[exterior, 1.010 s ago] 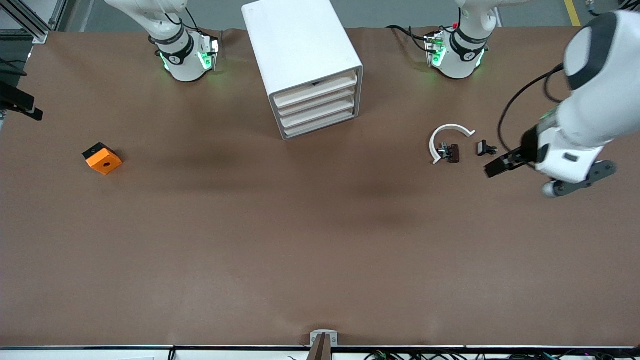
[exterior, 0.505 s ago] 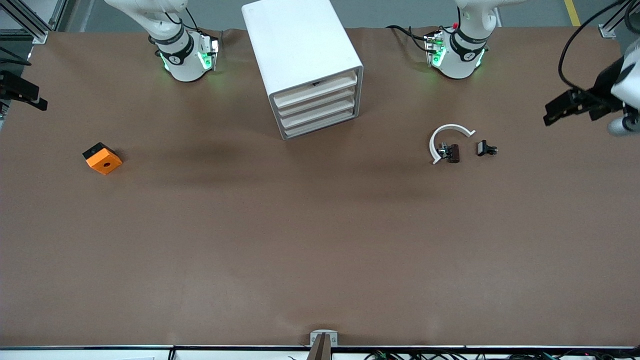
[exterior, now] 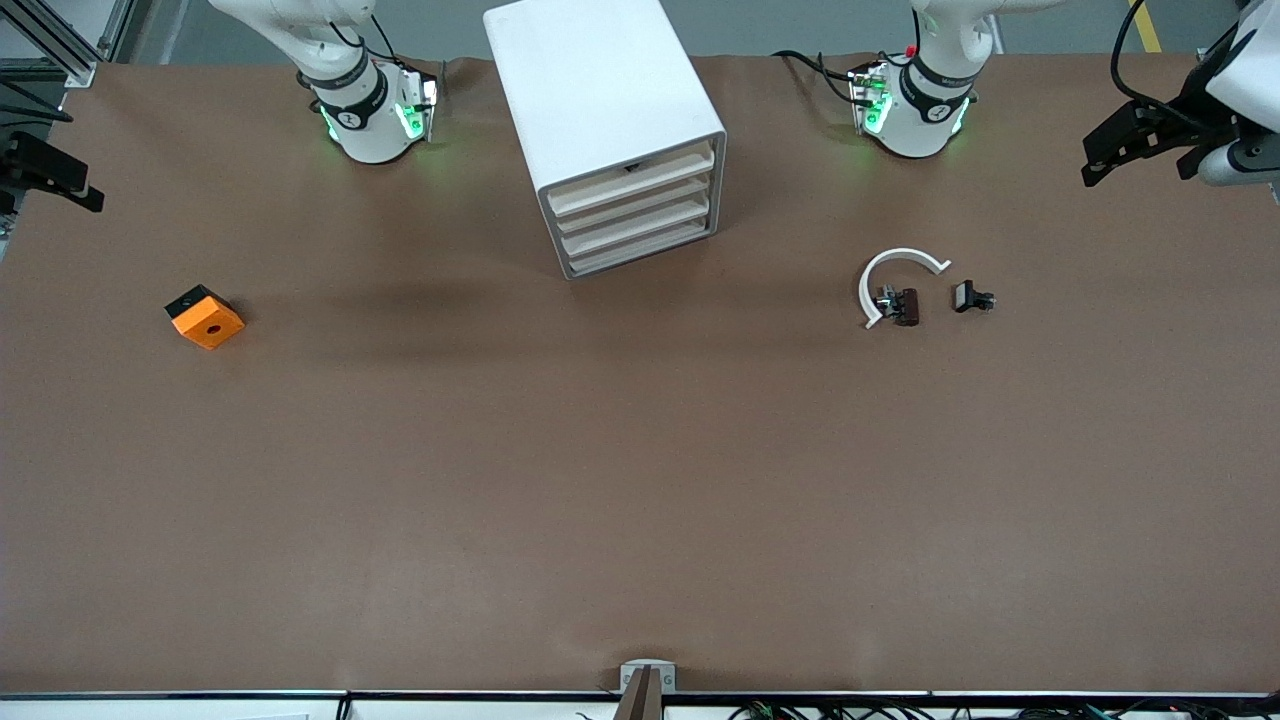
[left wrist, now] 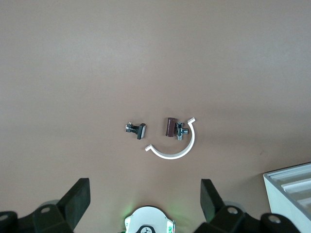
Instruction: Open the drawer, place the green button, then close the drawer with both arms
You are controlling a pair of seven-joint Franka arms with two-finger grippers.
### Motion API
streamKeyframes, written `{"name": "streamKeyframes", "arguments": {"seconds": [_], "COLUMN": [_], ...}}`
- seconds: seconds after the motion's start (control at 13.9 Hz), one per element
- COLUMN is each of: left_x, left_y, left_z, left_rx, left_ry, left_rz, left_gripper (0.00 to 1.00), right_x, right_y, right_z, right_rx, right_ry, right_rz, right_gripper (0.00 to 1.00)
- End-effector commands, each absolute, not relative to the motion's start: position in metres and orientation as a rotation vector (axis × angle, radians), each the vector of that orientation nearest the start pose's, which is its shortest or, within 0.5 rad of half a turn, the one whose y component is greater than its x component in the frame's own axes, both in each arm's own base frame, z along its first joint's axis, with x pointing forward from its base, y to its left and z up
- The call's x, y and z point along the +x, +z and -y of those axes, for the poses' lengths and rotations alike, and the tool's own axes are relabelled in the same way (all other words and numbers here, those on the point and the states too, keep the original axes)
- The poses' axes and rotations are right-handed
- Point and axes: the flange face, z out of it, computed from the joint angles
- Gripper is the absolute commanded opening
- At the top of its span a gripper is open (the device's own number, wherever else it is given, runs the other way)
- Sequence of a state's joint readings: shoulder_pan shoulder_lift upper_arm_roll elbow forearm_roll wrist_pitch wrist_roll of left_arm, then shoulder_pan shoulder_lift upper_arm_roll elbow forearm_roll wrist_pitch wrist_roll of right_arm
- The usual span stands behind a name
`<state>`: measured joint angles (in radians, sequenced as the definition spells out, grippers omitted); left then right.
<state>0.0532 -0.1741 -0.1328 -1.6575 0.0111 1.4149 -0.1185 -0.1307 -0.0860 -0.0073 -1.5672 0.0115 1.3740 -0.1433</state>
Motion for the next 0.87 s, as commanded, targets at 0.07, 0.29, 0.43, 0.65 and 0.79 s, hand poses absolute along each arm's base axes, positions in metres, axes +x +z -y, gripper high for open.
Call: {"name": "streamKeyframes", "arguments": {"seconds": [0.07,0.29,0.43,0.65,0.79], "left_x": [0.484,0.489,0.490,0.494,0.494], "left_y": [0.657,0.655,0.656,0.659,0.659], "left_z": [0.040,0.037,0.036,0.037,0.039], "left_rx": [-3.104,-3.105,-3.098,-3.097,-3.097], "left_ry": [0.112,0.117,0.111,0.101,0.098], "left_rz": [0.053,0.060,0.063,0.061,0.056], "left_gripper": [1.00,1.00,1.00,1.00,1.00], "right_x": [0.488,0.487,0.487,0.487,0.487], "right_y": [0.658,0.659,0.659,0.660,0.660], "right_z": [0.064,0.064,0.060,0.054,0.054], "right_rx": [-3.107,-3.107,-3.108,-3.107,-3.105], "right_ry": [0.143,0.140,0.141,0.138,0.138], "right_rz": [-0.015,-0.015,-0.001,0.019,0.021], "right_gripper": [1.00,1.00,1.00,1.00,1.00]}}
